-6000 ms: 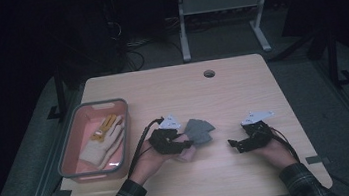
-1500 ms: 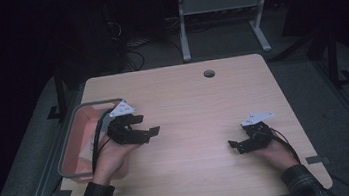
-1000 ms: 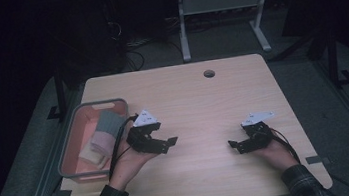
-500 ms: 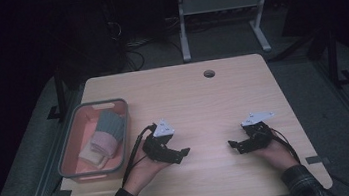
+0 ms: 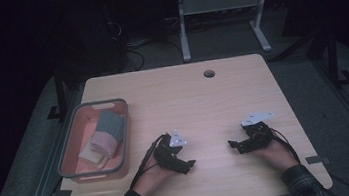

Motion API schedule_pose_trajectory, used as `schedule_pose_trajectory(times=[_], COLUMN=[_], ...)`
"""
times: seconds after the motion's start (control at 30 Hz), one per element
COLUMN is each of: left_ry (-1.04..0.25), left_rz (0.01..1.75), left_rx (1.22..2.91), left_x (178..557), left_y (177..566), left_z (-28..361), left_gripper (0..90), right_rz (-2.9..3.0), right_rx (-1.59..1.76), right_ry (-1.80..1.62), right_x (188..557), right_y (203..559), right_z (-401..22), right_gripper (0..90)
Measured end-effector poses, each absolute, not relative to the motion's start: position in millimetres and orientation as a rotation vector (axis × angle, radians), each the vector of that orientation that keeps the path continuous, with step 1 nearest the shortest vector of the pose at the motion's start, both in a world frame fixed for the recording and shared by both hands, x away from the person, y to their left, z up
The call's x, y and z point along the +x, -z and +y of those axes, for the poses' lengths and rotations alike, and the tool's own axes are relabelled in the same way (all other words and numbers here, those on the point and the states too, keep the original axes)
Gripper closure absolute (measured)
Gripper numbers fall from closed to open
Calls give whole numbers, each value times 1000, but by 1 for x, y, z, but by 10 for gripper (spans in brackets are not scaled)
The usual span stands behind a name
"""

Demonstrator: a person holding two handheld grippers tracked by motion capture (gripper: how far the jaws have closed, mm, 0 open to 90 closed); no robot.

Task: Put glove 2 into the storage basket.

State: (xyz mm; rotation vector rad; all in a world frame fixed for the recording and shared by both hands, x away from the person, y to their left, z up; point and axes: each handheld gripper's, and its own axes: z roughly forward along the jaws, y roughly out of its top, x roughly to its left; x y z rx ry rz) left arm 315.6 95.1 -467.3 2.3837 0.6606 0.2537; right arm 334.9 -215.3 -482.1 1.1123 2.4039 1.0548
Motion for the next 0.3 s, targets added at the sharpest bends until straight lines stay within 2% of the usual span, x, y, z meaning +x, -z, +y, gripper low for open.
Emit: schedule_pose_trajectory(times=[0.3], left_ry=[-229], left_rz=[654], left_rx=[2384], left_x=[317], left_y=[468], left_z=[99], left_gripper=[134], right_rz=[2407], right_rx=[1104], right_ry=[-1056], right_x=[335], right_y=[482], right_z=[-215], right_gripper=[135])
